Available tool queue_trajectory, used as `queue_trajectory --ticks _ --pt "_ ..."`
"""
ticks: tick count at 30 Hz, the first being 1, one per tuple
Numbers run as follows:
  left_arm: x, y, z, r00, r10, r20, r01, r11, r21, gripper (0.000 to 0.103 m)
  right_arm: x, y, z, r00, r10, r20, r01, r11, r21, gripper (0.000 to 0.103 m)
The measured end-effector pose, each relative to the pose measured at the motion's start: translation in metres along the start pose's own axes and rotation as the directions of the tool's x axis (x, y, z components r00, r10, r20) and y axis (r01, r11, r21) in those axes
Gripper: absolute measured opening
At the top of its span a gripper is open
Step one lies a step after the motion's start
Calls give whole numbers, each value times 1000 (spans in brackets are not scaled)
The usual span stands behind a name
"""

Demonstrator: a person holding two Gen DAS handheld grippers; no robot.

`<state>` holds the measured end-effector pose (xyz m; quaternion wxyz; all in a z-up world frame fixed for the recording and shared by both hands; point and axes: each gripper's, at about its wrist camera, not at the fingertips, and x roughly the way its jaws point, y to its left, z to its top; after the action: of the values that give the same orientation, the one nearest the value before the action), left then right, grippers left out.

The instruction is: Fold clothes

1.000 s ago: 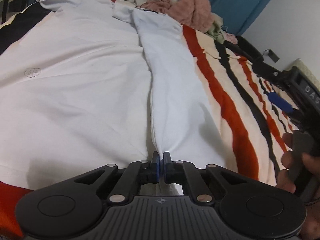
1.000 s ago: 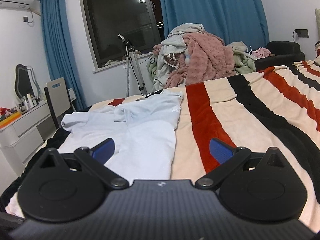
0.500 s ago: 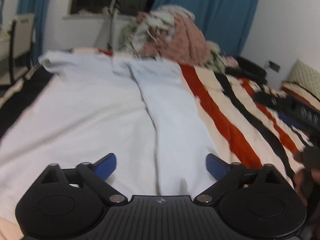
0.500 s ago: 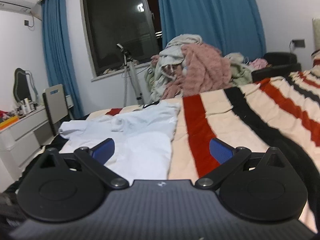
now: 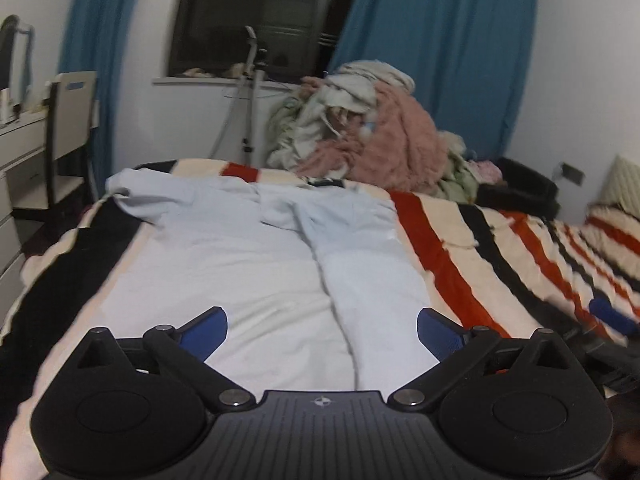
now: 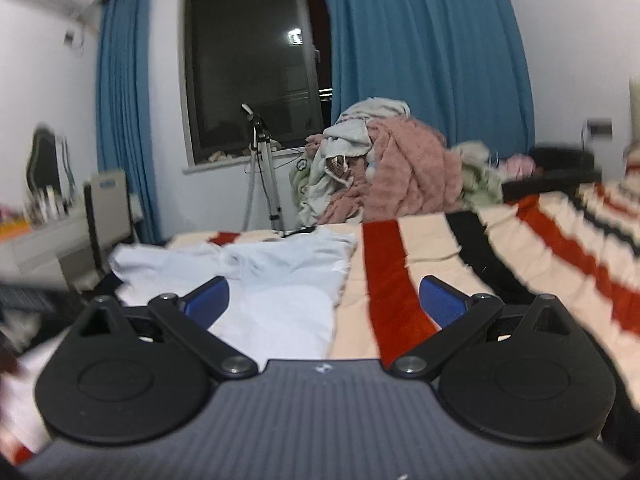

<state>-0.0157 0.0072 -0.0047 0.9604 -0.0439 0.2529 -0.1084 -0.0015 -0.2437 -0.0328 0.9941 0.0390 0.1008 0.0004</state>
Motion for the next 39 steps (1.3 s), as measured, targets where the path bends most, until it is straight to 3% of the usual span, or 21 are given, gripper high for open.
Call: queue_trajectory --ticks 3,9,12,16,19,20,23,27,30,31,35,39 --pt "-14 15 9 1000 -1 27 2 1000 -17 102 36 11 -5 998 24 -59 -27 999 -45 103" --pt "-20 66 7 997 -50 54 57 989 -135 102 133 67 -2 972 171 -163 -192 974 -122 96" --pt "-14 90 -1 997 -69 44 76 979 -187 103 196 116 -5 945 241 -221 -282 943 -175 77" --pt "-2 120 -5 999 34 24 -29 979 -200 103 267 192 -12 892 355 -278 -418 883 -213 77" --pt "12 146 -9 998 56 20 -49 965 -259 102 306 256 -20 857 408 -315 -496 820 -285 77" --pt "19 154 -11 998 59 11 -54 958 -282 102 317 276 -23 855 411 -317 -505 801 -322 77" --pt "40 170 -18 994 107 -25 -109 941 -319 102 344 328 -28 876 389 -286 -481 751 -451 77" --pt "60 175 -20 985 169 -27 -170 940 -295 102 380 369 -16 903 353 -244 -428 776 -463 76" --pt "67 178 -24 982 185 -36 -187 938 -293 102 399 383 -4 909 324 -263 -412 795 -445 27" --pt "71 180 -24 979 197 -46 -202 935 -291 102 404 386 1 912 311 -267 -403 800 -444 17" --pt "71 178 -26 976 208 -58 -216 935 -283 102 406 360 33 924 320 -209 -377 852 -363 12" --pt "63 166 -25 977 212 -37 -215 945 -248 102 394 285 82 964 253 -80 -265 935 -237 11"
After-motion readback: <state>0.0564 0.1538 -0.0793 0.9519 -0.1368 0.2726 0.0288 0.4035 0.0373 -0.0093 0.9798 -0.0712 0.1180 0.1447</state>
